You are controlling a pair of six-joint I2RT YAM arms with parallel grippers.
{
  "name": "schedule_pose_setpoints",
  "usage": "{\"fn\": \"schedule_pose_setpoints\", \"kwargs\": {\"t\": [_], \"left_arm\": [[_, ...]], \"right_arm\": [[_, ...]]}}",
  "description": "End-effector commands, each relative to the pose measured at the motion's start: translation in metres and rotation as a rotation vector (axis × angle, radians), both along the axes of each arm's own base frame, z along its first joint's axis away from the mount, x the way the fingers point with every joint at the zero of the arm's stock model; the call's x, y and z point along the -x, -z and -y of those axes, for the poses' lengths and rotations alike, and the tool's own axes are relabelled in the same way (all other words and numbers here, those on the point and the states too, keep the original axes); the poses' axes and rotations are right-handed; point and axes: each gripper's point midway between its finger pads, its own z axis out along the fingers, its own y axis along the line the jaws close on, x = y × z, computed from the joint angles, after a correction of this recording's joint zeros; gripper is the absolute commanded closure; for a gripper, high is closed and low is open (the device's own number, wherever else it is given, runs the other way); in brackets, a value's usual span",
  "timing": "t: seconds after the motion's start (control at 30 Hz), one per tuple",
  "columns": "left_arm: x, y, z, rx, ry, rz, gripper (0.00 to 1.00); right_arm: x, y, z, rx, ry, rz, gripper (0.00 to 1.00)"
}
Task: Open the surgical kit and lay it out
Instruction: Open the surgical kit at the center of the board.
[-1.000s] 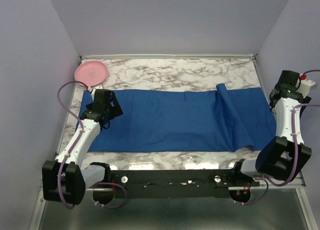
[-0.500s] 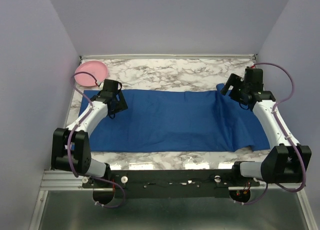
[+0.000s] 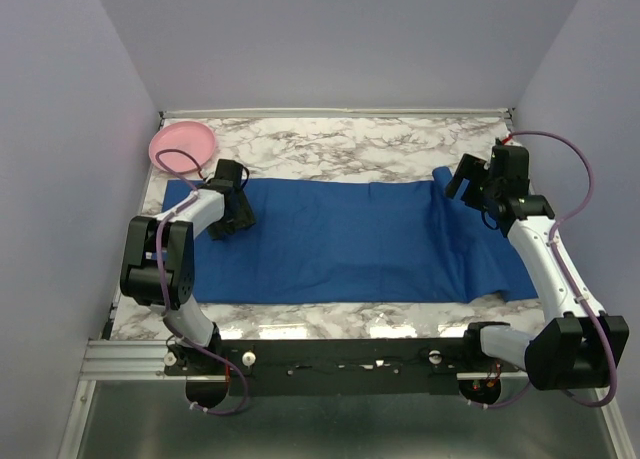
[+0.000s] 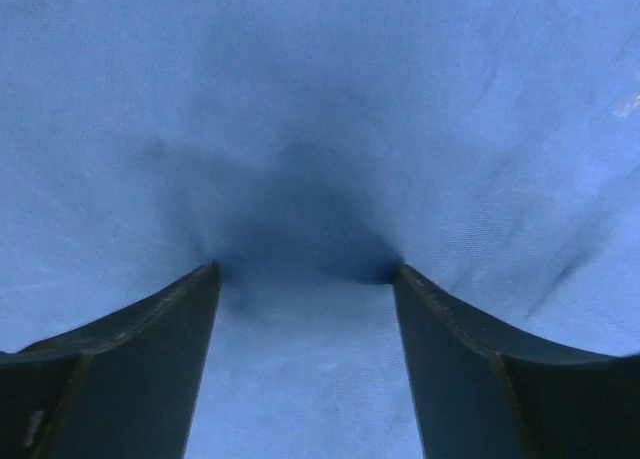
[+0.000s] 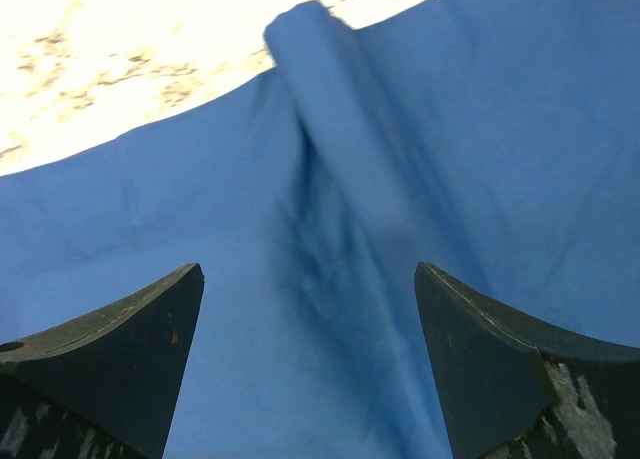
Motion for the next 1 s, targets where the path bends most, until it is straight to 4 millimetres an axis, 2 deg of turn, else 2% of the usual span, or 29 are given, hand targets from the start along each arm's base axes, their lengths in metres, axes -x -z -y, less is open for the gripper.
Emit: {"fn": "schedule_pose_setpoints", "kwargs": {"t": [0.0, 0.03, 0.13, 0.17, 0.23, 0.27, 0.3, 0.33, 0.43, 0.53, 0.67, 0.73, 0.83, 0.87, 0.9, 0.97], "left_arm": [[0.016, 0.022, -0.011, 0.017, -0.053, -0.105, 0.37], [0.019, 0.025, -0.015, 0.007, -0.06, -0.118, 0.4], [0.029, 0.032, -0.022, -0.011, -0.074, -0.157, 0.59], [0.031, 0.034, -0.024, -0.01, -0.079, -0.168, 0.7], [0.035, 0.038, -0.026, -0.008, -0.082, -0.187, 0.81], [0.037, 0.039, -0.027, -0.008, -0.087, -0.192, 0.92], [0.04, 0.04, -0.031, -0.01, -0.093, -0.204, 0.98], [0.04, 0.037, -0.034, -0.016, -0.097, -0.201, 1.0], [0.046, 0.03, -0.052, -0.067, -0.115, -0.201, 1.0], [0.054, 0.02, -0.085, -0.13, -0.179, -0.203, 1.0], [0.064, 0.007, -0.117, -0.235, -0.24, -0.211, 1.0], [0.066, 0.001, -0.128, -0.278, -0.264, -0.206, 1.0], [0.061, -0.003, -0.133, -0.299, -0.269, -0.191, 0.98], [0.06, -0.004, -0.135, -0.306, -0.27, -0.189, 0.9], [0.057, -0.006, -0.135, -0.306, -0.271, -0.179, 0.86], [0.054, -0.01, -0.14, -0.331, -0.28, -0.164, 0.83]], "right_arm": [[0.009, 0.008, 0.019, 0.095, 0.06, -0.011, 0.05], [0.009, 0.008, 0.019, 0.094, 0.061, -0.008, 0.05], [0.008, 0.01, 0.02, 0.1, 0.062, -0.013, 0.05], [0.008, 0.011, 0.022, 0.106, 0.067, -0.017, 0.05], [0.008, 0.013, 0.023, 0.113, 0.071, -0.022, 0.05], [0.007, 0.013, 0.024, 0.116, 0.07, -0.017, 0.05], [0.007, 0.013, 0.024, 0.118, 0.071, -0.019, 0.05], [0.006, 0.013, 0.025, 0.119, 0.073, -0.022, 0.05], [0.005, 0.016, 0.026, 0.126, 0.08, -0.031, 0.05], [0.002, 0.019, 0.027, 0.132, 0.085, -0.042, 0.05], [0.0, 0.026, 0.032, 0.137, 0.116, -0.073, 0.05], [-0.003, 0.031, 0.031, 0.128, 0.117, -0.091, 0.05], [-0.008, 0.041, 0.028, 0.099, 0.113, -0.118, 0.05], [-0.008, 0.045, 0.027, 0.086, 0.119, -0.126, 0.05], [-0.01, 0.049, 0.025, 0.069, 0.114, -0.137, 0.05], [-0.012, 0.061, 0.029, 0.032, 0.141, -0.164, 0.05]]}}
